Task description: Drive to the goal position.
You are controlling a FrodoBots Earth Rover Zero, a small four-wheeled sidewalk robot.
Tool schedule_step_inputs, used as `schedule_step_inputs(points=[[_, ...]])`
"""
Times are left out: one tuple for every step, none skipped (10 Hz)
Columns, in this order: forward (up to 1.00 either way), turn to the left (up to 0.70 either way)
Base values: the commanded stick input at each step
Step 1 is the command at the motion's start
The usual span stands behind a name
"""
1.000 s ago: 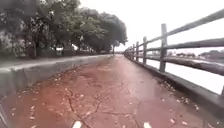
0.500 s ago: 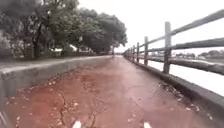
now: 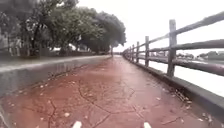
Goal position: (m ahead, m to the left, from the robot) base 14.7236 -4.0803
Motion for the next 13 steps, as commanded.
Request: schedule_step_inputs(points=[[0.5, 0.0], [0.5, 0.0], [0.5, 0.0], [0.5, 0.0], [0.5, 0.0], [0.5, 0.0], [0.5, 0.0], [0.5, 0.0], [0.5, 0.0], [0.5, 0.0], [0.5, 0.0], [0.5, 0.0], [0.5, 0.0]])
